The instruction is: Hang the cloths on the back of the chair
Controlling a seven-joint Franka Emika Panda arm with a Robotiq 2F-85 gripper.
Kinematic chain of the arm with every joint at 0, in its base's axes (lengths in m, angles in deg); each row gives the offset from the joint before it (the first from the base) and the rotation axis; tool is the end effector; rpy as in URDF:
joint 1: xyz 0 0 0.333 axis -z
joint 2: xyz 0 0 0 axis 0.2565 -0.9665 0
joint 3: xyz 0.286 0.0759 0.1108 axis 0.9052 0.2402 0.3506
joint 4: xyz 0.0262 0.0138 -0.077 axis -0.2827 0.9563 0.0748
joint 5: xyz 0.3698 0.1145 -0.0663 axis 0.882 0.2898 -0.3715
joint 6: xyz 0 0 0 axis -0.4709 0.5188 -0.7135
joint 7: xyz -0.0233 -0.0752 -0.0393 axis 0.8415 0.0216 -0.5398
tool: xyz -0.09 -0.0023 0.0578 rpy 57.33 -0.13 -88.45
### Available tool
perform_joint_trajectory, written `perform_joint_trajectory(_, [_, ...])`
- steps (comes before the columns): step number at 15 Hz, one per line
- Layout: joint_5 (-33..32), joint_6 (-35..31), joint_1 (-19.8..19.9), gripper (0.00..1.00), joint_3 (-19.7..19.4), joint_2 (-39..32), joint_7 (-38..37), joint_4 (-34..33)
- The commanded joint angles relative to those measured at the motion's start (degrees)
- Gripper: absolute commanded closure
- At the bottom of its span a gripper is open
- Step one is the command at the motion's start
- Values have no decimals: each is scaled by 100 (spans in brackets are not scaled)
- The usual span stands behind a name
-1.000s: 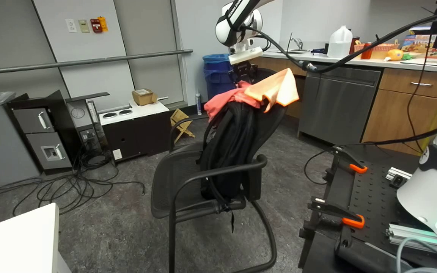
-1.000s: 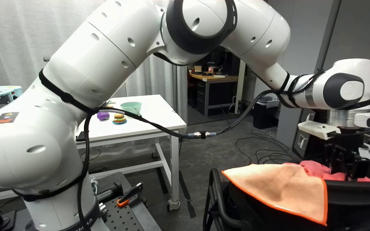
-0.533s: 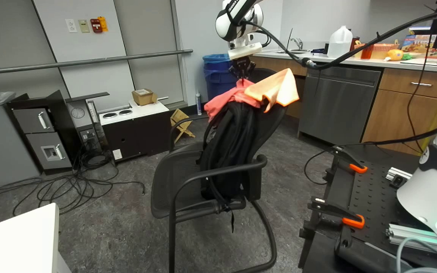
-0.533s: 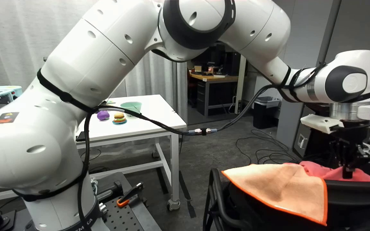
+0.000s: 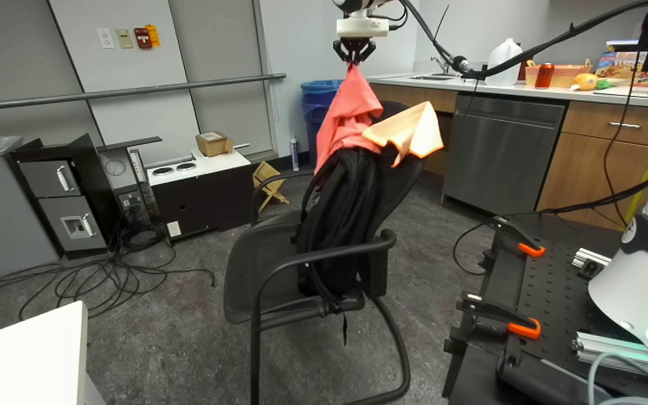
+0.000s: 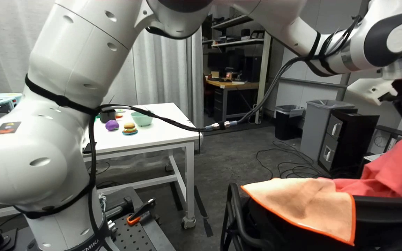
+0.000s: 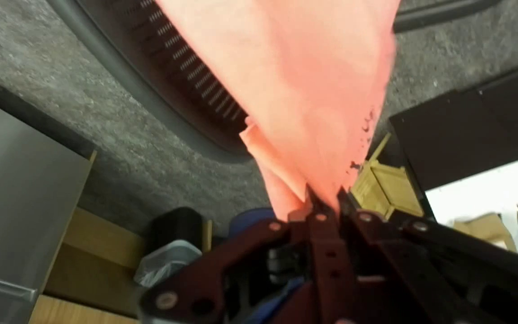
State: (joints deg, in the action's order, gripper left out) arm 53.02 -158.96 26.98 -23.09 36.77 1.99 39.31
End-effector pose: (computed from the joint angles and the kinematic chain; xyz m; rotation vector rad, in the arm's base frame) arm 0.6690 -0.3345 0.4294 2.5538 -1.3160 0.7064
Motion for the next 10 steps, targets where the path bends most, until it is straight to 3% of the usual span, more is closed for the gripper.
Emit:
perform_joint_trajectory(1, [-37, -765, -131, 99, -225, 727, -547, 554])
perform_joint_trajectory(6, [11, -1287, -69, 99, -382, 1392, -1026, 884])
perform_joint_trajectory(10, [690, -894, 328, 99, -67, 2015, -268, 1171])
